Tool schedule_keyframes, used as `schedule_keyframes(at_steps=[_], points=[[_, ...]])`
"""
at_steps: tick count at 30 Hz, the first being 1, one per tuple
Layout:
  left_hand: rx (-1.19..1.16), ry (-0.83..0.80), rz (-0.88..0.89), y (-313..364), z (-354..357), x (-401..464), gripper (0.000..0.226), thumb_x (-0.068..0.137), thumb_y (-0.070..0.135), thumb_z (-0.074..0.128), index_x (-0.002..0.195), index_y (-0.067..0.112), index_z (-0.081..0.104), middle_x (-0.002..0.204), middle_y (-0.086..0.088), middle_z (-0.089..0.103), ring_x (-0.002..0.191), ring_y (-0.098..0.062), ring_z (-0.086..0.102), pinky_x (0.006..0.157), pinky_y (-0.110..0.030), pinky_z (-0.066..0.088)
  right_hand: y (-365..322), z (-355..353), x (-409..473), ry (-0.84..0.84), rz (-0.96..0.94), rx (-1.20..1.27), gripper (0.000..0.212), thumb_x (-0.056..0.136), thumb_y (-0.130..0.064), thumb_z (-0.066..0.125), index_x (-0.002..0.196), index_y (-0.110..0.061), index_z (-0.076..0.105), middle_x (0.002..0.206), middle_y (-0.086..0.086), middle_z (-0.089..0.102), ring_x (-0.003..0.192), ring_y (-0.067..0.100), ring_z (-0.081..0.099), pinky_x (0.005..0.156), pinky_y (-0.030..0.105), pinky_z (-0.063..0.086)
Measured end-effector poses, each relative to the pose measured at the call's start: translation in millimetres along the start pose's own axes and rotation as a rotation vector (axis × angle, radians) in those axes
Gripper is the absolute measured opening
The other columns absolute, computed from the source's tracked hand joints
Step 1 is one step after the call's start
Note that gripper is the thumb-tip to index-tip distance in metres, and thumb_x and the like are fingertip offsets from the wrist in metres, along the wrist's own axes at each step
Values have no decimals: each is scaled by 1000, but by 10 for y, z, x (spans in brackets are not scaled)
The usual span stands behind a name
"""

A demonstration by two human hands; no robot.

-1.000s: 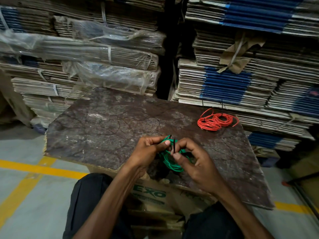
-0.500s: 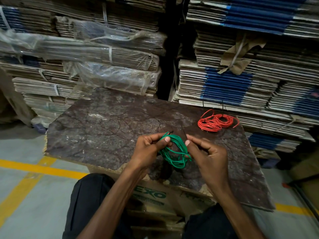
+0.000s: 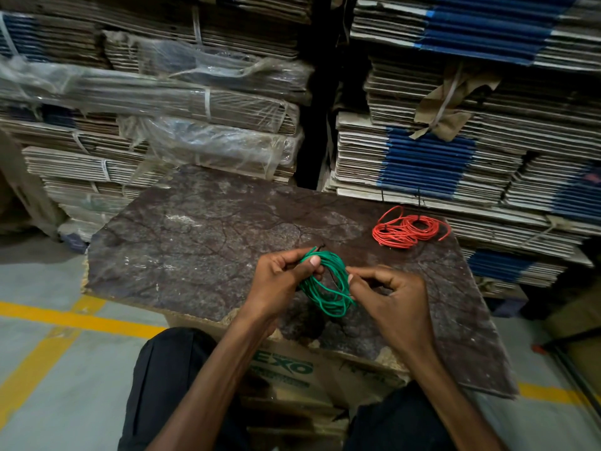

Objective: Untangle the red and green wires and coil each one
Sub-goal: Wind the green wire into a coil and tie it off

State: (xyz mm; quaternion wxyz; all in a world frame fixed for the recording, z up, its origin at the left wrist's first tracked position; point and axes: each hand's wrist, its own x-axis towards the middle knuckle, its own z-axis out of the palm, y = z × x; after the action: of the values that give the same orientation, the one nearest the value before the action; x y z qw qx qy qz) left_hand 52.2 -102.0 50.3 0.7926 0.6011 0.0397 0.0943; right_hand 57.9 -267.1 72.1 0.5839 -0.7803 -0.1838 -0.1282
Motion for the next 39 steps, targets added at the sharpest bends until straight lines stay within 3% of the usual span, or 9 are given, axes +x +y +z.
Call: schedule_keyframes(at_steps=[11,25,33,39], points=[[4,7,1,-21,-21,11,16,90,0,59,99,6,71,74,2,73,64,-4,63,67,-18,52,14,-1,-9,-15,16,-8,15,74,-17,68,85,-20,79,76,-7,75,68,5,68,63,18,51],[26,5,19,-62,-56,39,19,90,3,61,105,1,71,85,-5,74,73,-8,65,72,-21,53,20,0,-17,-3,37,16,15,76,-19,68,85,-26,78,79,-9,75,69,8,70,64,28,57],[26,15,14,-71,-65,43,19,90,4,62,106,0,71,83,-4,73,72,-10,63,71,-21,52,27,-7,-16,-8,6,18,18,77,-15,72,84,-31,76,77,-10,74,67,7,69,62,20,52],[28,-5,37,-67,-56,34,17,90,1,60,103,1,71,77,2,73,68,-5,64,69,-17,52,59,-7,-11,-7,4,9,16,79,-15,71,86,-28,78,78,-8,75,68,10,70,63,26,54]])
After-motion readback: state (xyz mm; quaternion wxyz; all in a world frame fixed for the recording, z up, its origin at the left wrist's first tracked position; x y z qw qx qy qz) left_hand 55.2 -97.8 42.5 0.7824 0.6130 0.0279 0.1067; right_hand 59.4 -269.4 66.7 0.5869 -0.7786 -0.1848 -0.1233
